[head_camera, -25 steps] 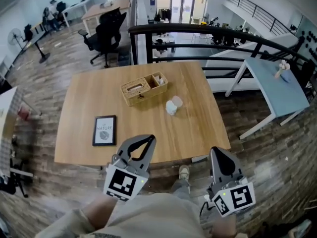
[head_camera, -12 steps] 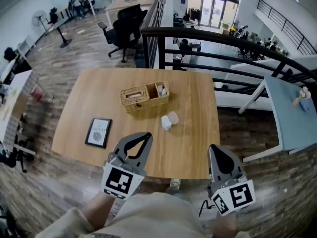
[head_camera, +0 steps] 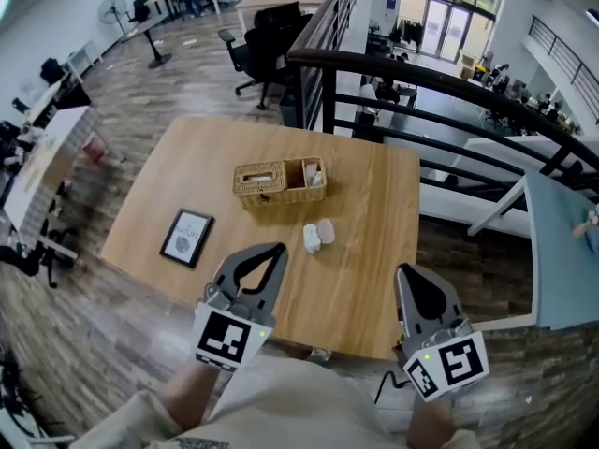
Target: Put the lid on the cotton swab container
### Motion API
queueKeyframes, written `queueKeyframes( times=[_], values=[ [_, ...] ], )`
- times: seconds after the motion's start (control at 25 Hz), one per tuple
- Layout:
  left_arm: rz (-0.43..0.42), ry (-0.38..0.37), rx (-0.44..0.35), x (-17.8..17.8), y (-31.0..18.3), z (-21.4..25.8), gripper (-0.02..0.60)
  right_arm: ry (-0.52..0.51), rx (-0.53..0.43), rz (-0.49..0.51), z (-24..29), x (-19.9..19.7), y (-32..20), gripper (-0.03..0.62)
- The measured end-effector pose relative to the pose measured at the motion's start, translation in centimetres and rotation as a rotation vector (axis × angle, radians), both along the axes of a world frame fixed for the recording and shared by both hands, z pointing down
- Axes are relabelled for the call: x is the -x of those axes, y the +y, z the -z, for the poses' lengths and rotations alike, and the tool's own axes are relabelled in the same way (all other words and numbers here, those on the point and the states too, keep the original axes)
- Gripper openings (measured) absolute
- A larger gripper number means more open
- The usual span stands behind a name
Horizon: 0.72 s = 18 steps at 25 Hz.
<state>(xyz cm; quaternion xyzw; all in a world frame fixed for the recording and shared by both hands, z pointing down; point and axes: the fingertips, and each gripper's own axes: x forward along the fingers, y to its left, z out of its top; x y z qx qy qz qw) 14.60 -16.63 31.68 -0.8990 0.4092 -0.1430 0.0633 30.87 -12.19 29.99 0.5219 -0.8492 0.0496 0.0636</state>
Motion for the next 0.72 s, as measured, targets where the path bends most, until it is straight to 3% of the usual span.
queueKeyframes(
  times=[0.48,0.72],
  values=[
    [0.062,0.003,-0.014,1.6,-2.1,0.9,0.021,0.002,0.017,0.027,-1.2,0.8,-3.6,0.026],
    [0.051,0.008,0.015,2.6,-3.4,-0.1,0.021,-0.011,0.026,0.005,-1.8,1.7,-5.0,0.026]
  ],
)
